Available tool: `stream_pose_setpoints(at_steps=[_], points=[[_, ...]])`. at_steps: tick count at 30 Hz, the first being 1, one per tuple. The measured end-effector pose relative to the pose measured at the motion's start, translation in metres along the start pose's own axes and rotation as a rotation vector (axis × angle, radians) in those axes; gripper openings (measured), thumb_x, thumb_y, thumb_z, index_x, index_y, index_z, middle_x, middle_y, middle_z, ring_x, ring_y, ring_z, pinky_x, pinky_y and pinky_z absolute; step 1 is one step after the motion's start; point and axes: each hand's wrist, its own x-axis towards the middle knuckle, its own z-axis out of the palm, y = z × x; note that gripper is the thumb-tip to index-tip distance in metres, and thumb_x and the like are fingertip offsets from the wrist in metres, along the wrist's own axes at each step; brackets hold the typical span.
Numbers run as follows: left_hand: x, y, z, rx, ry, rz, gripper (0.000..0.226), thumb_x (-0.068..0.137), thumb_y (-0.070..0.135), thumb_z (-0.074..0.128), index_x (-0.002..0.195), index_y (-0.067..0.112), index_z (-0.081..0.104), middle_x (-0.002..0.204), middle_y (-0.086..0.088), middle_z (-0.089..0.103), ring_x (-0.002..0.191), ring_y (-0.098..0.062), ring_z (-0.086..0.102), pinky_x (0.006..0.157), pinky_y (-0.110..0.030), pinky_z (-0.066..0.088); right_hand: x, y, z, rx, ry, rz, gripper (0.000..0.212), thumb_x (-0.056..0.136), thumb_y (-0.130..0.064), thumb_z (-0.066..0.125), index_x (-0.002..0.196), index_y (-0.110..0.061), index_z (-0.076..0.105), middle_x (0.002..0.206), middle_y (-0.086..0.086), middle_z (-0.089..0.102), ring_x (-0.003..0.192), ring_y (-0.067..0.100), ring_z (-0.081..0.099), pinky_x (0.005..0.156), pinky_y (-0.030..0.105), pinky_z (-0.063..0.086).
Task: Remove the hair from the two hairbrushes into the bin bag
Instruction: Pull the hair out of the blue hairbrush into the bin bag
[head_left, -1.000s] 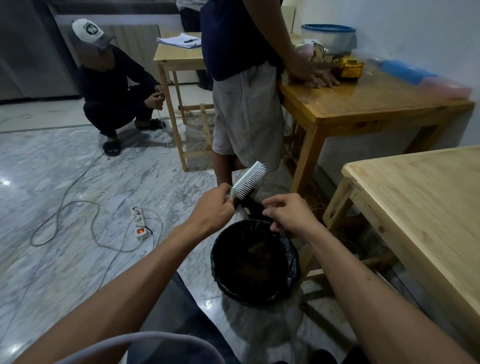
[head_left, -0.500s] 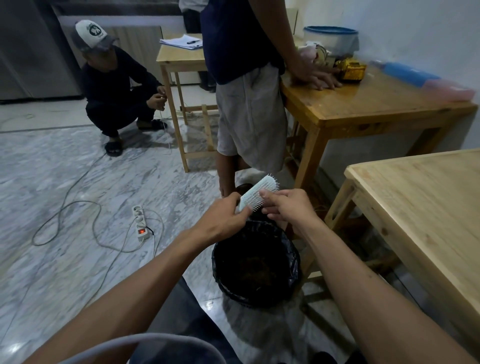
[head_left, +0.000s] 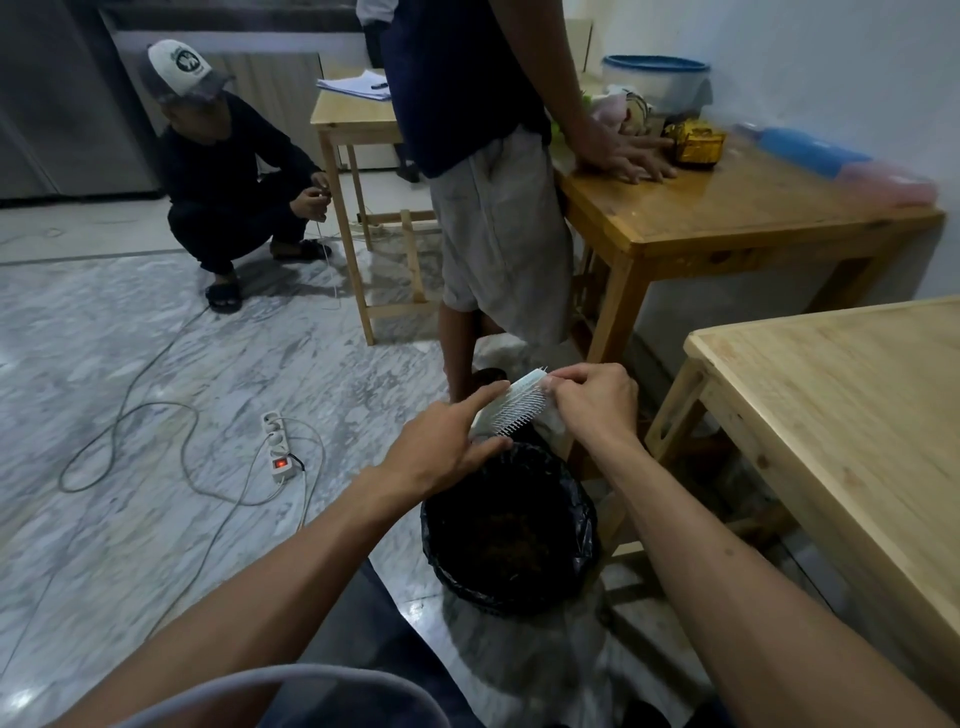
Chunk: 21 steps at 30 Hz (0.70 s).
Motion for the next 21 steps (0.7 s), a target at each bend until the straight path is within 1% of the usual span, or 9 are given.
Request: stream_pose_setpoints(at_steps=[2,4,6,8,10,11,14,18,21], points=[[0.000,-0.002,0.002,-0.012,0.040,0.003,0.063,0.094,0.056,0.059,0.152,0.042,0.038,0.088,-0.007,0.069,0.082,-0.030,0.067,0.066,-0.036,0.049,0.001,-0.001,-0.002,0.019,0.009,0.012,0.014,0.089,-0.025,0.074,0.096,-0.019,0.084,0.093,-0.002,0.079,0.092,0.016,0.072,0.081,0.032,0.058],[0.002,-0.003,0.002,-0.044,0.066,-0.028,0.060,0.095,0.059,0.056,0.150,0.042,0.041,0.097,-0.012,0.074,0.088,-0.031,0.069,0.072,-0.040,0.055,0.003,-0.002,-0.004,0.174,0.030,0.092,0.011,0.089,-0.024,0.074,0.091,-0.018,0.083,0.085,0.000,0.078,0.083,0.017,0.074,0.082,0.038,0.064],[0.004,-0.003,-0.003,-0.129,0.090,-0.096,0.058,0.096,0.056,0.057,0.150,0.037,0.044,0.102,-0.014,0.075,0.091,-0.031,0.070,0.079,-0.044,0.057,0.004,-0.004,-0.006,0.299,0.064,0.164,0.011,0.093,-0.023,0.071,0.089,-0.017,0.080,0.081,0.001,0.077,0.078,0.016,0.076,0.079,0.039,0.065],[0.005,-0.002,-0.008,-0.192,0.097,-0.135,0.057,0.098,0.054,0.055,0.150,0.032,0.045,0.087,-0.012,0.073,0.078,-0.027,0.068,0.076,-0.045,0.057,0.004,-0.007,-0.008,0.299,0.040,0.170,0.018,0.098,-0.028,0.066,0.091,-0.018,0.078,0.084,0.000,0.077,0.080,0.017,0.076,0.078,0.037,0.066],[0.007,0.001,-0.013,-0.228,0.091,-0.147,0.055,0.099,0.054,0.053,0.149,0.032,0.047,0.069,-0.004,0.065,0.059,-0.019,0.062,0.065,-0.041,0.057,0.000,-0.014,-0.009,0.305,-0.068,0.183,0.024,0.100,-0.038,0.062,0.101,-0.017,0.074,0.089,0.000,0.076,0.082,0.016,0.075,0.077,0.035,0.065],[0.007,0.003,-0.014,-0.256,0.089,-0.151,0.053,0.099,0.054,0.053,0.147,0.033,0.048,0.067,-0.002,0.063,0.055,-0.015,0.058,0.061,-0.039,0.056,-0.002,-0.017,-0.010,0.328,-0.142,0.191,0.024,0.100,-0.040,0.062,0.104,-0.018,0.072,0.093,0.000,0.075,0.082,0.014,0.074,0.075,0.032,0.065],[0.008,0.017,-0.018,-0.336,0.071,-0.132,0.048,0.099,0.051,0.055,0.143,0.032,0.052,0.075,-0.005,0.066,0.054,-0.009,0.054,0.058,-0.033,0.049,-0.005,-0.024,-0.012,0.468,-0.305,0.203,0.022,0.098,-0.033,0.067,0.112,-0.016,0.071,0.099,0.003,0.078,0.085,0.014,0.076,0.070,0.025,0.064],[0.011,0.032,-0.026,-0.310,0.051,-0.108,0.053,0.092,0.051,0.065,0.134,0.022,0.050,0.090,0.000,0.069,0.059,-0.009,0.056,0.054,-0.030,0.046,0.002,-0.029,-0.015,0.646,-0.236,0.227,0.021,0.096,-0.018,0.071,0.111,-0.004,0.074,0.091,0.010,0.079,0.071,0.014,0.077,0.055,0.020,0.058],[0.018,0.042,-0.034,-0.309,0.055,-0.103,0.046,0.089,0.038,0.070,0.125,0.016,0.053,0.102,-0.005,0.070,0.067,-0.015,0.059,0.056,-0.027,0.046,0.011,-0.031,-0.031,0.636,-0.183,0.188,0.023,0.094,-0.019,0.073,0.111,-0.004,0.074,0.097,0.012,0.078,0.076,0.016,0.076,0.056,0.019,0.056]])
